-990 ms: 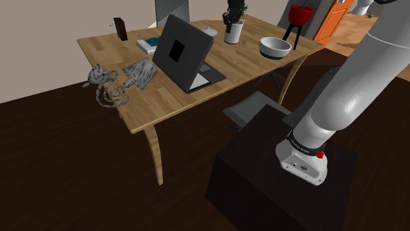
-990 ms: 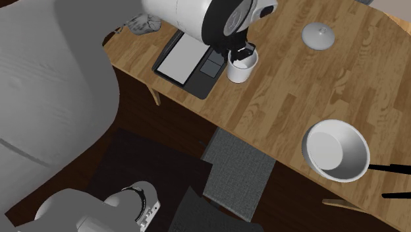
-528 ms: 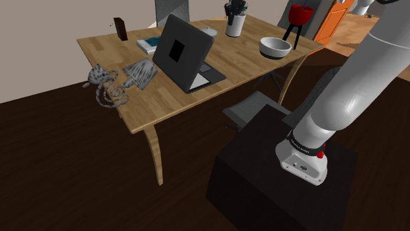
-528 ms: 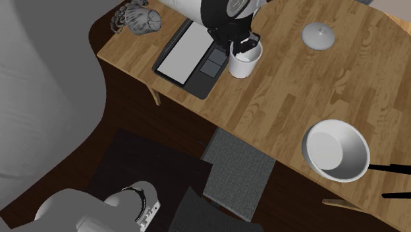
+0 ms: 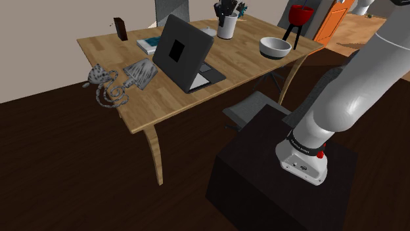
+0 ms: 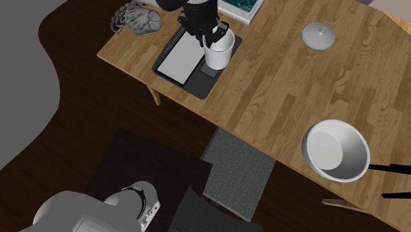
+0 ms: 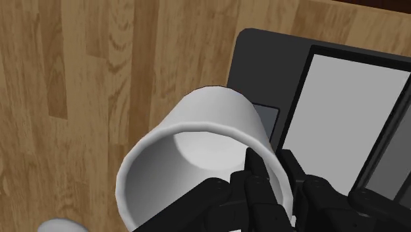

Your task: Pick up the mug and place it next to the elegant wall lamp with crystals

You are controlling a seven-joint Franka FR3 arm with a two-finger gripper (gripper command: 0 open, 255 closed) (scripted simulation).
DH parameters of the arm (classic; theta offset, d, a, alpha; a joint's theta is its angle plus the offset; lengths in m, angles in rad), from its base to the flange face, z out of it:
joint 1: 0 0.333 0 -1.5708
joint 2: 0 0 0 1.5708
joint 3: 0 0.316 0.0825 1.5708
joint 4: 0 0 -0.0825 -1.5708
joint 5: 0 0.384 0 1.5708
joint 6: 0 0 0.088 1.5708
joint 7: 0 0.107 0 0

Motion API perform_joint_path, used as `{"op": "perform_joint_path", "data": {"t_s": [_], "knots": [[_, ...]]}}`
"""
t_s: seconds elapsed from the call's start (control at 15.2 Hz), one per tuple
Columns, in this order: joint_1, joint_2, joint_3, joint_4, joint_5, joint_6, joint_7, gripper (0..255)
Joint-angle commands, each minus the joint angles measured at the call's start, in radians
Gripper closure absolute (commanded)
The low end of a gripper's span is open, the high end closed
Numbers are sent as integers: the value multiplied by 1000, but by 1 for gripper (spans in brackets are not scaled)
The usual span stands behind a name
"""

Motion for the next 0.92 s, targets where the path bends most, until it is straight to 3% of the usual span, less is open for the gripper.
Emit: {"op": "perform_joint_path", "data": {"t_s": [0.0,0.86], "knots": [[21,-19,25,-26,-6,4,50,255],[162,-19,196,-20,-16,-26,364,255]]}}
